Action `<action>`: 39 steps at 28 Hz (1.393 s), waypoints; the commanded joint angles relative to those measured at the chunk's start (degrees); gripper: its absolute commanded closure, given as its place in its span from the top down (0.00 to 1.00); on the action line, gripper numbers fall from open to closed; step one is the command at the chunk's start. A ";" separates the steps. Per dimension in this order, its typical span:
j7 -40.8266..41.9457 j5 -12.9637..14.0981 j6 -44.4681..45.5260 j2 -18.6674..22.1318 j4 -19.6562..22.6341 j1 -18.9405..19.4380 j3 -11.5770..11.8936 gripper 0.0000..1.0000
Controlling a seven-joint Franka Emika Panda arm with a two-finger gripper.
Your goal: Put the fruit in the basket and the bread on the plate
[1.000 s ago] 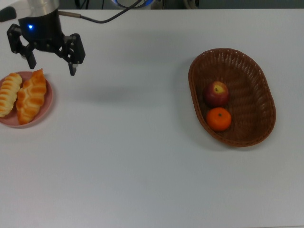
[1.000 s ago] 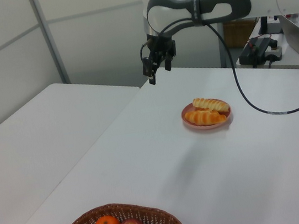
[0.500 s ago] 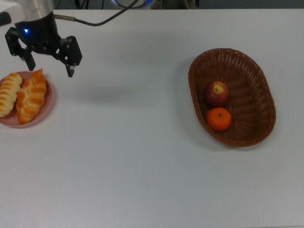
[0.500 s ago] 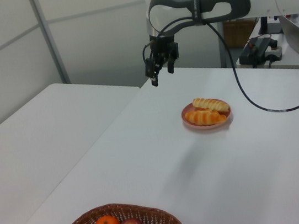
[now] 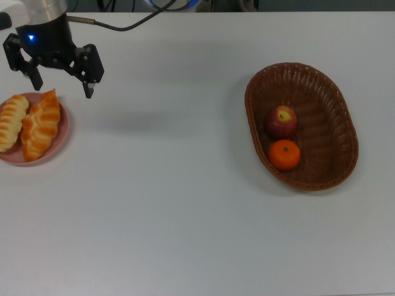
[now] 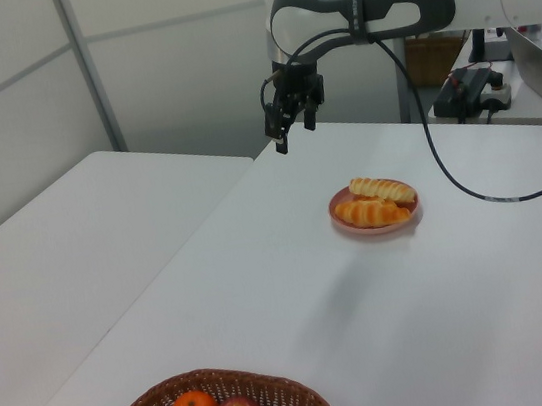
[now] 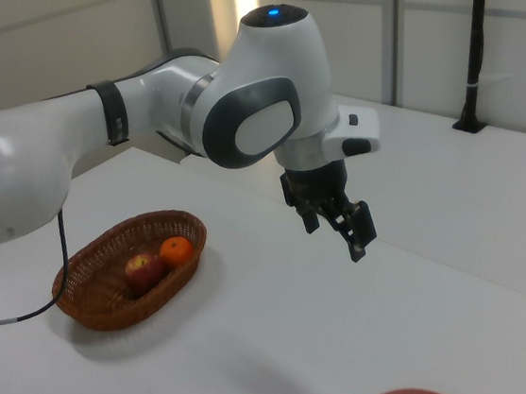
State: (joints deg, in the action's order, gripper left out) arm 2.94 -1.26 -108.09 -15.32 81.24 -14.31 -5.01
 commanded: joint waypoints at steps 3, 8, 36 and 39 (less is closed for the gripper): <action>1.63 1.09 2.00 2.66 0.85 0.07 0.79 1.00; 1.72 1.00 3.59 2.84 0.67 0.07 0.88 1.00; 1.72 0.47 4.91 3.45 0.67 0.16 0.88 1.00; 2.16 0.47 5.00 3.45 0.67 0.16 0.88 1.00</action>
State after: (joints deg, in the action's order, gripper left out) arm 3.19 -1.27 -104.84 -13.19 81.19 -14.38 -4.74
